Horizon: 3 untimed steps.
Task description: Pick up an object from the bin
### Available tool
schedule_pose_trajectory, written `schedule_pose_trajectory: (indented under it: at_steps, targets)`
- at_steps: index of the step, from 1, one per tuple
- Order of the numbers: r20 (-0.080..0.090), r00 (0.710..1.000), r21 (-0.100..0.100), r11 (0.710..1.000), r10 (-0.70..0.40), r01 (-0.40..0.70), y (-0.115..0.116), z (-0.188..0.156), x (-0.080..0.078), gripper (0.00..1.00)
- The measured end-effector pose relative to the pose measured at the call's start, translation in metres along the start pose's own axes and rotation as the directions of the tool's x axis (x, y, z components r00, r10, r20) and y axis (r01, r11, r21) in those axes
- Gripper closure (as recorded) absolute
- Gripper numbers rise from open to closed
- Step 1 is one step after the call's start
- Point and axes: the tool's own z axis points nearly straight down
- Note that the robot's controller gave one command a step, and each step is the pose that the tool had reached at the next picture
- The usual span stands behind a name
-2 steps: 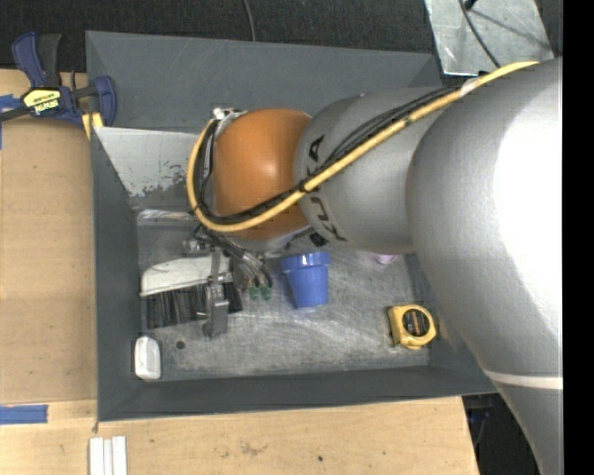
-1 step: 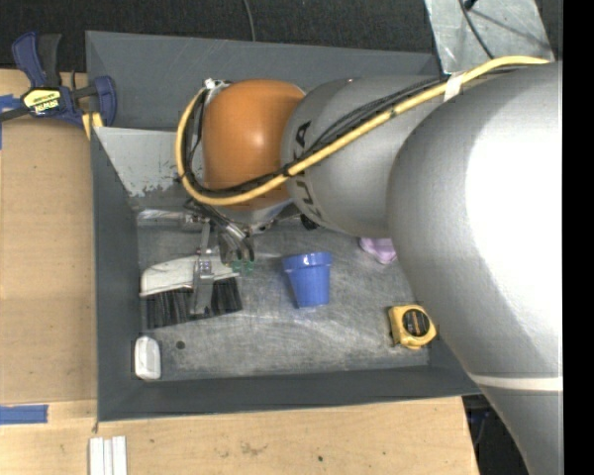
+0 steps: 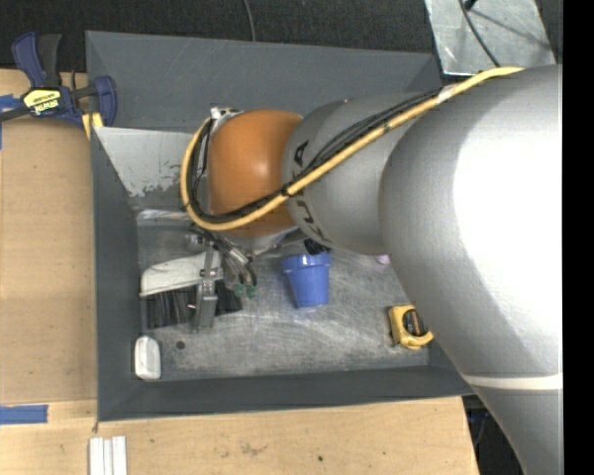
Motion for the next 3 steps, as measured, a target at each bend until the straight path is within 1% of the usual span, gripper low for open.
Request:
schedule_pose_trajectory:
  at_steps: [1,2,3]
  targets:
    - [-0.022,0.999,0.005,1.000,0.027,-0.027,0.0009,0.0091,-0.0083,1.00]
    - [-0.022,0.999,0.005,1.000,0.028,-0.028,0.0008,0.0091,-0.0088,1.00]
    - [-0.018,0.999,0.003,1.000,0.028,-0.028,0.0004,0.0044,-0.0076,1.00]
